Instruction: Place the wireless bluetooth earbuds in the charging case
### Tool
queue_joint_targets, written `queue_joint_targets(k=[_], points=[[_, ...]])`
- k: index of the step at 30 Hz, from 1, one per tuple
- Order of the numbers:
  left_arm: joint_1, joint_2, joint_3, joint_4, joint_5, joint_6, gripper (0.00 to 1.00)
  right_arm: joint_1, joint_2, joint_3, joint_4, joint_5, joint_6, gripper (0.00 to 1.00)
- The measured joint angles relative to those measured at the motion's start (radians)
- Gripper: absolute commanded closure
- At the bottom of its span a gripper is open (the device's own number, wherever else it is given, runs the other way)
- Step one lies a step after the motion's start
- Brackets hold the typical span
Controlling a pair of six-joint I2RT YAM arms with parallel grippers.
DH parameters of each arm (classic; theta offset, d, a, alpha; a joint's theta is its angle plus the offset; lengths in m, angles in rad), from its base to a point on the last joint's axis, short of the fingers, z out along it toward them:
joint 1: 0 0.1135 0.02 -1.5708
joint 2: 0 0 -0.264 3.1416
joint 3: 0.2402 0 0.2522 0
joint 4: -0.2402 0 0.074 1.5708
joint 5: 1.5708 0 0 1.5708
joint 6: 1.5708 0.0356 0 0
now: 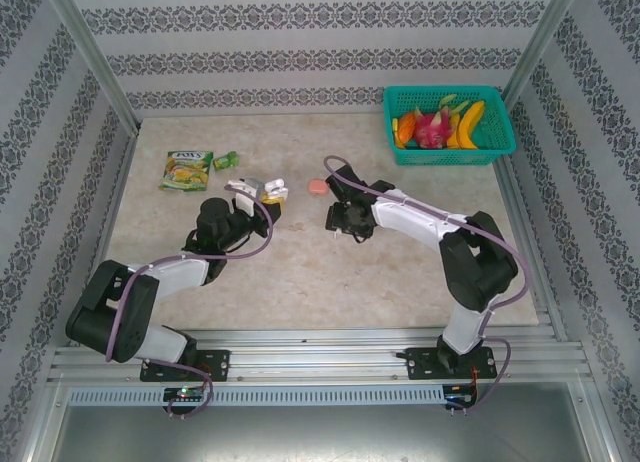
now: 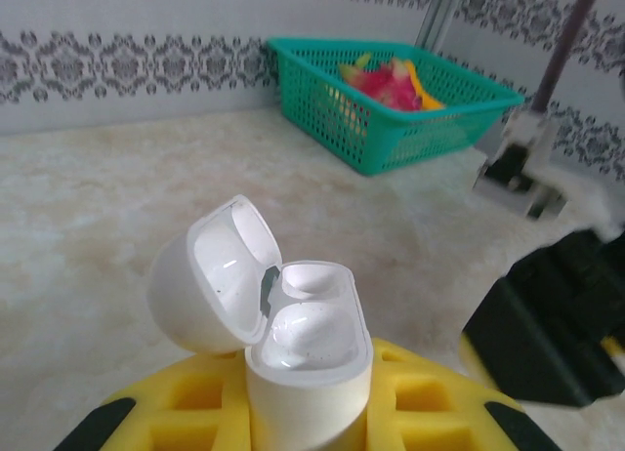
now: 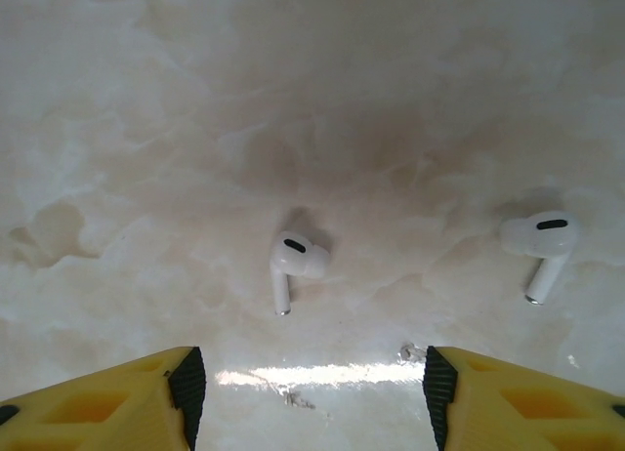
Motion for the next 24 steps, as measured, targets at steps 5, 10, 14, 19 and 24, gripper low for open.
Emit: queue_joint_targets(k=[5, 10, 14, 19, 24], points=[[0.0, 0.019, -0.004, 0.153, 0.013, -0.009, 1.0, 0.024, 0.083, 0.071, -0.023, 0.038, 0.06, 0.41], [0.0, 0.025, -0.01, 0.222, 0.027, -0.013, 1.0, 0.026, 0.146, 0.127, -0.031, 0.058, 0.075, 0.43], [0.0, 0.025, -0.014, 0.24, 0.035, -0.016, 1.0, 0.026, 0.175, 0.139, -0.04, 0.065, 0.085, 0.45], [0.0, 0.025, -0.019, 0.256, 0.051, -0.021, 1.0, 0.025, 0.214, 0.153, -0.043, 0.065, 0.089, 0.49], [0.0, 0.025, -0.019, 0.261, 0.056, -0.029, 1.0, 0.025, 0.236, 0.154, -0.043, 0.066, 0.092, 0.51]])
